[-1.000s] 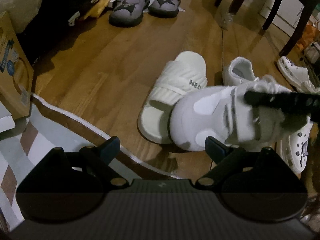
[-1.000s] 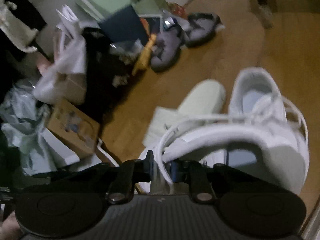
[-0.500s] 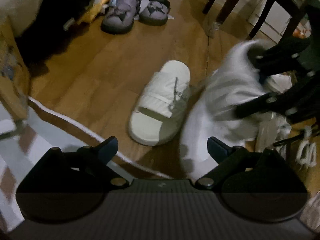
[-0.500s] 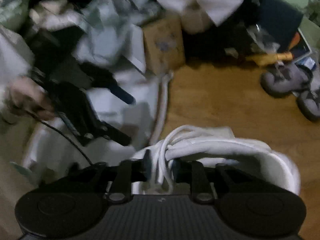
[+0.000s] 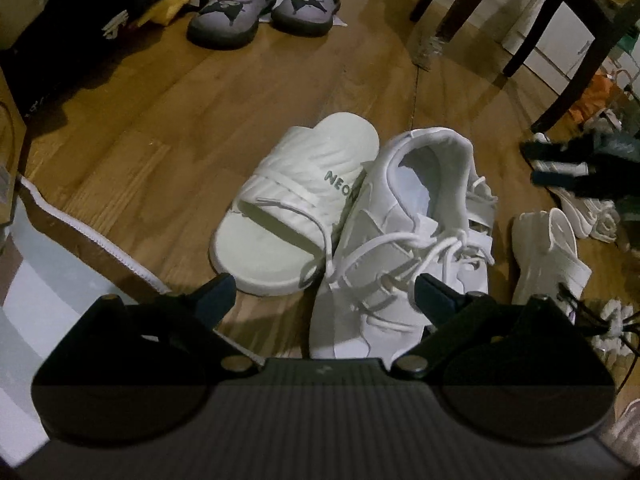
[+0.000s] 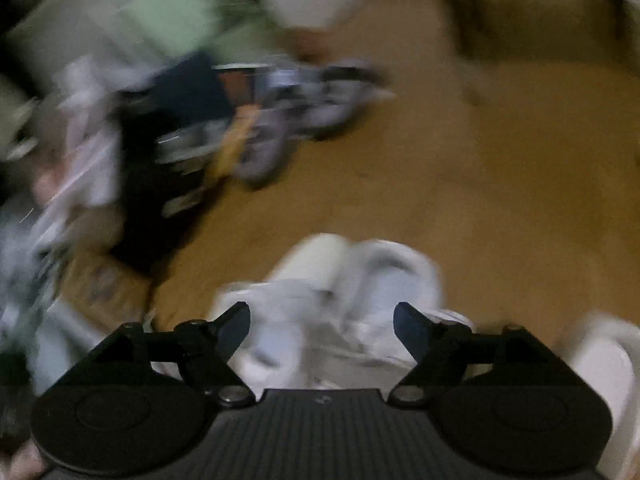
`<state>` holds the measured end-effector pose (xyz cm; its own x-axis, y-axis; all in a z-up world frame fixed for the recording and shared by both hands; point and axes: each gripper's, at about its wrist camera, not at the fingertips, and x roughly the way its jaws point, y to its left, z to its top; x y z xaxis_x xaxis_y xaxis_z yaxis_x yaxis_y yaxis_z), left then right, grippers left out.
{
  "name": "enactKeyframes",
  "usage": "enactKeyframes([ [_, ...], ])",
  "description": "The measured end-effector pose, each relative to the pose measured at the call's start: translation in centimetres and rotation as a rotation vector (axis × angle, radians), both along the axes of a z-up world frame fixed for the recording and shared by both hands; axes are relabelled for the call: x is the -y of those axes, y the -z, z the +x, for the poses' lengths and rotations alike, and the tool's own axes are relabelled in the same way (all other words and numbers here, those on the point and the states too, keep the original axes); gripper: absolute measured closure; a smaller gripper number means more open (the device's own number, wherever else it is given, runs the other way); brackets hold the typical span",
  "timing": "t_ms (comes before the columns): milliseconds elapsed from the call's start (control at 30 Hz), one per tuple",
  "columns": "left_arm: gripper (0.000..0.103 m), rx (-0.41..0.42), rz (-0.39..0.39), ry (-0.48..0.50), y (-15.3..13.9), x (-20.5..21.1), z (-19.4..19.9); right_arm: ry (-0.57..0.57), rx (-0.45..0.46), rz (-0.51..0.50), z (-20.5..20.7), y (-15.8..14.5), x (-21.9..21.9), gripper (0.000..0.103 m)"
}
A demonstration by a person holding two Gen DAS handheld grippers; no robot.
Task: Organize scattered shoes
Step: 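Set the sneaker beside the other velcro sneaker and open the right tool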
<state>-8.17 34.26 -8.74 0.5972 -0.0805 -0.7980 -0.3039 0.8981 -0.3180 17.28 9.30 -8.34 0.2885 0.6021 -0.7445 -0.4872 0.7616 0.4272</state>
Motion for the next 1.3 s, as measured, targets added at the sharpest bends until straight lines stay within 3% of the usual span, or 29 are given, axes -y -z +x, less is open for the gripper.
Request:
enactKeyframes([
  [200, 0.006, -0.001, -0.003, -0.001, 0.2, 0.6, 0.7, 0.096, -0.048, -0.176, 3.0, 4.2, -2.4, 0.023],
  [267, 0.006, -0.005, 0.006, 0.001, 0.2, 0.6, 0.7, 0.087, -0.061, -0.207, 3.6, 6.1, -3.6, 0.036],
  [300, 0.006, -0.008, 0.01, 0.002, 0.2, 0.7, 0.8, 0.069, -0.062, -0.205, 3.7, 7.1, -4.2, 0.048],
  [367, 0.006, -0.012, 0.019, 0.003, 0.3, 0.7, 0.8, 0.073, -0.003, -0.164, 2.3, 7.1, -3.9, 0.054],
  [433, 0.006, -0.017, 0.028, 0.005, 0.3, 0.8, 0.9, 0.096, 0.024, -0.096, 1.0, 6.3, -2.4, 0.071],
  [533, 0.006, -0.007, 0.013, 0.002, 0.2, 0.7, 1.5, 0.11, -0.016, -0.067, 0.5, 5.9, -0.4, 0.077],
  [733, 0.006, -0.004, 0.01, 0.012, 0.2, 1.6, 1.7, 0.039, -0.044, -0.202, -3.2, 5.6, 0.0, 0.077],
  [800, 0.006, -0.01, 0.007, 0.012, 0.4, 1.8, 1.7, 0.067, -0.068, -0.175, -4.1, 5.7, 0.3, 0.071],
  [867, 0.006, -0.019, 0.004, 0.013, 0.6, 2.1, 1.7, 0.159, -0.126, -0.107, -4.7, 5.5, 1.8, 0.058],
  [933, 0.006, -0.025, 0.003, 0.017, 0.8, 2.2, 1.6, 0.206, -0.168, -0.066, -5.6, 5.2, 2.9, 0.028],
  [1000, 0.006, -0.034, 0.001, 0.018, 1.0, 2.2, 1.5, 0.164, -0.146, -0.056, -7.4, 4.4, 3.6, 0.014],
  [1133, 0.006, -0.051, -0.002, 0.012, 1.3, 2.1, 1.2, 0.017, -0.095, -0.146, -11.2, 4.2, 3.5, 0.01],
  [1233, 0.006, -0.054, -0.001, 0.014, 1.2, 2.2, 1.2, -0.045, -0.066, -0.297, -11.9, 6.6, 1.4, 0.01],
  [1300, 0.006, -0.054, 0.003, 0.023, 1.0, 2.5, 1.3, -0.079, -0.076, -0.306, -12.0, 8.1, 0.2, 0.005],
])
